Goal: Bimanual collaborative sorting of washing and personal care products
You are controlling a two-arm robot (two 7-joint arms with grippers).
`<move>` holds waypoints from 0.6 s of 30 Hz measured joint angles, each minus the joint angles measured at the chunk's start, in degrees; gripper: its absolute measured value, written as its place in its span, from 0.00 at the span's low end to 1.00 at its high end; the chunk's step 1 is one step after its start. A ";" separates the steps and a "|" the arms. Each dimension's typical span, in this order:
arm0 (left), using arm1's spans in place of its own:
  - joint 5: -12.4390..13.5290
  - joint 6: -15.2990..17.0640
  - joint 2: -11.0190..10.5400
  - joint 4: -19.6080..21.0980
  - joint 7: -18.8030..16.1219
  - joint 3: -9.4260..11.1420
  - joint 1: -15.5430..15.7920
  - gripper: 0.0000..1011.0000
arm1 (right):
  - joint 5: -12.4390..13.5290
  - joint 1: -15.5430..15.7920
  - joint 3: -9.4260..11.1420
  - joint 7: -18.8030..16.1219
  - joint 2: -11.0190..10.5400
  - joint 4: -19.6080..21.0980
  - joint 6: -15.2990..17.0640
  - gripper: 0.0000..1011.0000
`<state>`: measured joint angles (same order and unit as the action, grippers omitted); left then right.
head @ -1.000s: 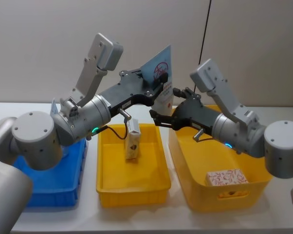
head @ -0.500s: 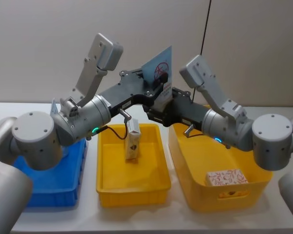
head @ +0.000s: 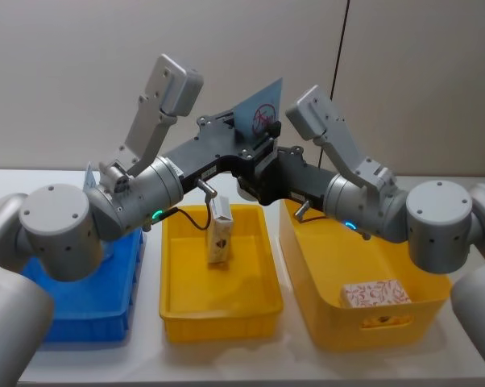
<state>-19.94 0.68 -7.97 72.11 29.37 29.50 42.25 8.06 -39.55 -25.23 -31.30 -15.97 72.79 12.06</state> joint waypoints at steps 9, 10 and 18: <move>0.00 0.00 0.00 0.00 0.03 0.03 0.00 0.64 | 0.29 -0.38 -0.51 0.19 0.17 -0.27 -0.15 0.30; 0.01 0.00 0.00 0.00 0.03 0.03 0.00 0.67 | 0.30 -0.38 -0.53 0.28 0.18 -0.26 -0.13 0.29; 0.00 0.00 0.00 0.00 0.04 0.03 0.00 0.92 | 0.42 0.15 -0.23 2.42 0.07 0.61 0.94 0.26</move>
<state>-19.94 0.68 -7.97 72.12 29.41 29.53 42.25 8.48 -39.40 -25.46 -28.88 -15.91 73.40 13.00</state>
